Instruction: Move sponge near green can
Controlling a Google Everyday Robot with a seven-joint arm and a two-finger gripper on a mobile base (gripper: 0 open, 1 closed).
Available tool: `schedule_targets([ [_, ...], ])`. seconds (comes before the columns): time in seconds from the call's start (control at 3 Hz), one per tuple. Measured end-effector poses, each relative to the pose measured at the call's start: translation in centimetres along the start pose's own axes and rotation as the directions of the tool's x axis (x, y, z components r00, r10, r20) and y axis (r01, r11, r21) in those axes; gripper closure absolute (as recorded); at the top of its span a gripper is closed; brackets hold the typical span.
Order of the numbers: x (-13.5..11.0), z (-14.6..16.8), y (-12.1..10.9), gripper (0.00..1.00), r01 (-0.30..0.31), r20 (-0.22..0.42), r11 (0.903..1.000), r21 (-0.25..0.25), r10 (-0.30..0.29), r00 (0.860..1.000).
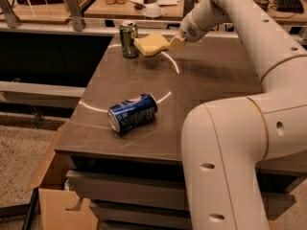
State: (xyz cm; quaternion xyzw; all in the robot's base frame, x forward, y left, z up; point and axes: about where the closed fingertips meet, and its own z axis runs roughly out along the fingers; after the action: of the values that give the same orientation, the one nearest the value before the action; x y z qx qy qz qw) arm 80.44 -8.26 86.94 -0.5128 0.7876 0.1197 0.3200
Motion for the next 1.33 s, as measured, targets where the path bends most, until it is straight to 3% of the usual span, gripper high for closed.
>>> schedule_targets([
  [1.0,1.2,1.0,-0.3,0.09,0.008,-0.047,1.0,0.002,-0.008,0.999],
  [1.33,2.1,-0.6,-1.1,0.0,0.012,-0.043,0.9994,0.032,-0.011,0.999],
])
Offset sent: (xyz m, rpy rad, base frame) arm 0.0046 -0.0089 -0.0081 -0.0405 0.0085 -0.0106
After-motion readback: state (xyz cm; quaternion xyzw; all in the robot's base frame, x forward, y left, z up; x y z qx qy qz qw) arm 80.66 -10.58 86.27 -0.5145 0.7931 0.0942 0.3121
